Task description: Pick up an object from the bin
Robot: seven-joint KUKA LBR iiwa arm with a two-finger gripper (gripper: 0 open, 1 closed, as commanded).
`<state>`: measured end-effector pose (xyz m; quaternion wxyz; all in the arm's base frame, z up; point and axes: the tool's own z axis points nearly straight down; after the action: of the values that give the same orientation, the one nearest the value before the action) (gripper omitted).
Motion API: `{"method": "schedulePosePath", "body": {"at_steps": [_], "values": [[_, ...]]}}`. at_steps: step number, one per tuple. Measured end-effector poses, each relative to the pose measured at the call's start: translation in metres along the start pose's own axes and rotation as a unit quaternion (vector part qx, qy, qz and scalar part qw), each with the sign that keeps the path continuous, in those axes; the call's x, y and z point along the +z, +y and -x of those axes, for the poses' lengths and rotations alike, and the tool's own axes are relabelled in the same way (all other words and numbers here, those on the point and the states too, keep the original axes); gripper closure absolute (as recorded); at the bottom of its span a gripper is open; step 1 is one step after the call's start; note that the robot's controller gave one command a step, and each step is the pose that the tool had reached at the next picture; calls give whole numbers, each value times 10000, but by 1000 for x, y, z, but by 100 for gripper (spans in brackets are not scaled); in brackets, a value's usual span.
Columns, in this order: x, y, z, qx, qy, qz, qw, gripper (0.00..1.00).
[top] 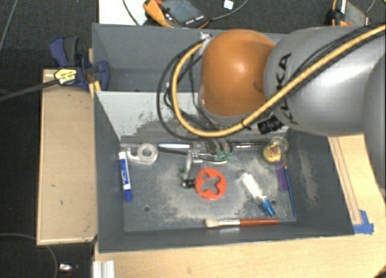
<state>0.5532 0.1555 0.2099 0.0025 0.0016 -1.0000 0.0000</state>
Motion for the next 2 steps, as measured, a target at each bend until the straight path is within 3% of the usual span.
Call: {"method": "schedulePosePath", "body": {"at_steps": [1,2], "values": [[-5,-1,2,33,-39,6,10000,0],[116,-76,22,-241,-62,7,9997,0]]}}
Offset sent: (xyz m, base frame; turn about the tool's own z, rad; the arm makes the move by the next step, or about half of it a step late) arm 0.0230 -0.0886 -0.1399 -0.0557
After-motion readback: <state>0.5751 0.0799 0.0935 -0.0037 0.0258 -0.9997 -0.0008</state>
